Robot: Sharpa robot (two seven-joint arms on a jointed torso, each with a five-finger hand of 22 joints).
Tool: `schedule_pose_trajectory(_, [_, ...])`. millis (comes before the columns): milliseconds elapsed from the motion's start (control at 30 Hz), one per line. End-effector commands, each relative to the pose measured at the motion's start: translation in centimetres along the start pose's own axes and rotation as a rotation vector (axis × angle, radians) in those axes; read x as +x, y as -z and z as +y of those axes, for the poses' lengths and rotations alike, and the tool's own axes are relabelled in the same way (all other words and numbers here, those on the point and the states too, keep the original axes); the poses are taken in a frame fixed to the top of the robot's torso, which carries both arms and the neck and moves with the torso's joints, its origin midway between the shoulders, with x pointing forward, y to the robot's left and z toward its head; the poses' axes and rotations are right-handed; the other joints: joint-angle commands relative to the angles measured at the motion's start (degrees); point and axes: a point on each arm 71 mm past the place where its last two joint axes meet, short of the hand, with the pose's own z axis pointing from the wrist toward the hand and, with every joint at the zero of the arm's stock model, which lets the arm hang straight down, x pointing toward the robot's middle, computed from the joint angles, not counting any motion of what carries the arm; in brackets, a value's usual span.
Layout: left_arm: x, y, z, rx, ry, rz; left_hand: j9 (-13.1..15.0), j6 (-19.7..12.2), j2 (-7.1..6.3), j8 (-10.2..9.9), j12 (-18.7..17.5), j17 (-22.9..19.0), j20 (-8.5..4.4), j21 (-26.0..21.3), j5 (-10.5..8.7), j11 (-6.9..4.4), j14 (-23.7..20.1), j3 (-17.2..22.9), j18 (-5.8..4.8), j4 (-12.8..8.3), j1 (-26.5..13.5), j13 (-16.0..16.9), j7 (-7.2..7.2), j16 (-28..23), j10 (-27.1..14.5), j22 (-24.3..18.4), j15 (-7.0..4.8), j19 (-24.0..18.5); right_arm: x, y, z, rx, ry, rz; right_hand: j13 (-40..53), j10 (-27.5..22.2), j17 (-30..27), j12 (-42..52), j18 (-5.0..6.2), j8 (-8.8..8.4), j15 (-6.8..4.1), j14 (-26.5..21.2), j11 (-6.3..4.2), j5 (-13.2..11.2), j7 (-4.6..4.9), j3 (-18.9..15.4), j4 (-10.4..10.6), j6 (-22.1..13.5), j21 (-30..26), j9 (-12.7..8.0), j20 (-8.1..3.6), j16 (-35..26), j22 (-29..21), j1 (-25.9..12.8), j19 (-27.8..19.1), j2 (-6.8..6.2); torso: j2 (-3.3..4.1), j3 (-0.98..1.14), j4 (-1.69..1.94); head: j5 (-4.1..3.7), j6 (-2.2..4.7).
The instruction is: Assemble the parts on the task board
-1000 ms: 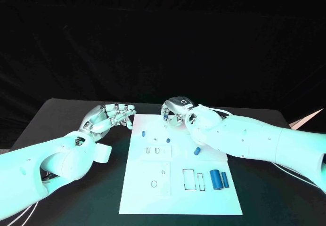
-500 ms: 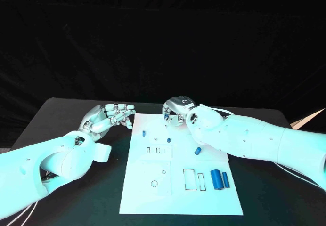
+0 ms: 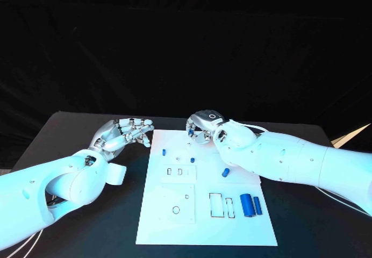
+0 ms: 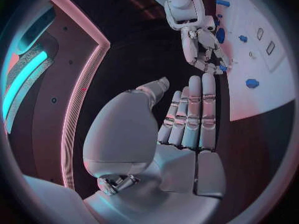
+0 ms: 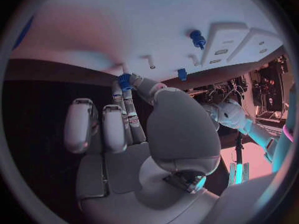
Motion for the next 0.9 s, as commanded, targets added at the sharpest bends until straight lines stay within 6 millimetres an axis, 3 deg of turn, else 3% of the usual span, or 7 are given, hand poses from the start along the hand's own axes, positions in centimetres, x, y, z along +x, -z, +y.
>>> schedule_pose_trajectory(33, [0.07,-0.12,-0.07,0.003,0.003,0.004,1.1,-0.5,-0.19,-1.0,-0.6,0.9,-0.21,1.0,0.62,0.26,-0.9,2.7,0.70,-0.2,-1.3,0.6,0.30,1.0,-0.5,0.9,-0.17,-1.3,0.46,0.30,-0.17,0.005,0.004,0.010,3.0,4.7,1.1,1.9,-1.30,2.39,-0.22,2.7,-1.29,0.7,-0.02,3.1,-1.2,1.5,1.5,2.3,0.05,0.8,0.9,1.5,1.1,3.46,0.04,-0.02,0.02,-0.10,0.01])
schedule_pose_trajectory(900, [-0.28,-0.06,-0.04,0.000,0.000,-0.005,1.1,-0.5,-0.20,-1.0,-0.6,0.9,-0.20,1.1,0.61,0.28,-1.0,2.7,0.70,-0.2,-1.3,0.6,0.30,1.1,-0.5,1.0,-0.17,-1.4,0.25,0.73,0.00,-0.002,-0.002,-0.002,3.1,4.8,1.1,1.9,-1.31,2.52,-0.19,2.7,-1.27,0.7,-0.02,3.0,-1.2,1.5,1.6,2.6,0.08,0.9,1.1,1.2,1.1,3.32,0.16,-0.08,0.18,-0.25,0.22])
